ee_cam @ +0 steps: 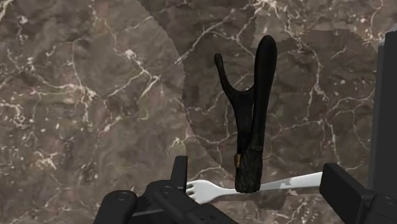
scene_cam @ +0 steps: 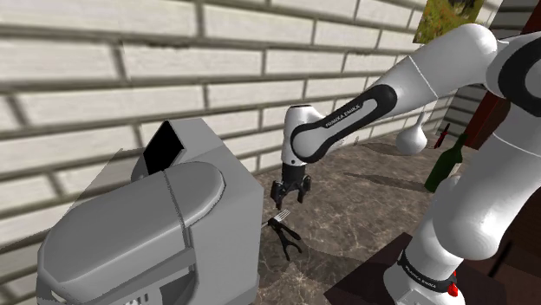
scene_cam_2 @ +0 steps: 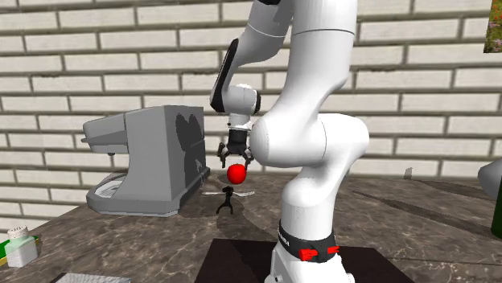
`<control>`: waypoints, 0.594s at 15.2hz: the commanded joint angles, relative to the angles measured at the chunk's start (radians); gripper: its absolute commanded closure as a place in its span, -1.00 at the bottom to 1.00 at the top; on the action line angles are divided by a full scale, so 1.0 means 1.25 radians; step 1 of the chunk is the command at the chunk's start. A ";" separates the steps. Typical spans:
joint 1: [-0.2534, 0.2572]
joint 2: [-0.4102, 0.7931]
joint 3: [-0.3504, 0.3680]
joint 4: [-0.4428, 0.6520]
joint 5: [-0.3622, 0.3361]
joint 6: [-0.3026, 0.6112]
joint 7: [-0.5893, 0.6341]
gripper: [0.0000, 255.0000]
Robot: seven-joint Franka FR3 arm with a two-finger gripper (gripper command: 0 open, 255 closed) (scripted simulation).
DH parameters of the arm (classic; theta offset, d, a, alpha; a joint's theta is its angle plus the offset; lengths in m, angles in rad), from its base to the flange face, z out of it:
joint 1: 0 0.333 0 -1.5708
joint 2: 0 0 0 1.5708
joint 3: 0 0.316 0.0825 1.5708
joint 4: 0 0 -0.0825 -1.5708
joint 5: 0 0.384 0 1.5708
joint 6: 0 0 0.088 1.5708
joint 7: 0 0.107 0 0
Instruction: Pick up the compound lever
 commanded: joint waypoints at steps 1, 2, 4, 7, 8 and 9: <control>0.007 0.053 0.008 0.004 0.013 0.042 0.009 -1.00; 0.011 0.085 0.012 0.012 0.018 0.062 0.014 -1.00; 0.019 0.149 0.020 0.033 0.028 0.099 0.025 -1.00; 0.020 0.175 0.021 0.033 0.031 0.124 0.021 -1.00; 0.020 0.186 0.021 0.032 0.032 0.135 0.019 -1.00; 0.021 0.196 0.021 0.032 0.033 0.146 0.017 -1.00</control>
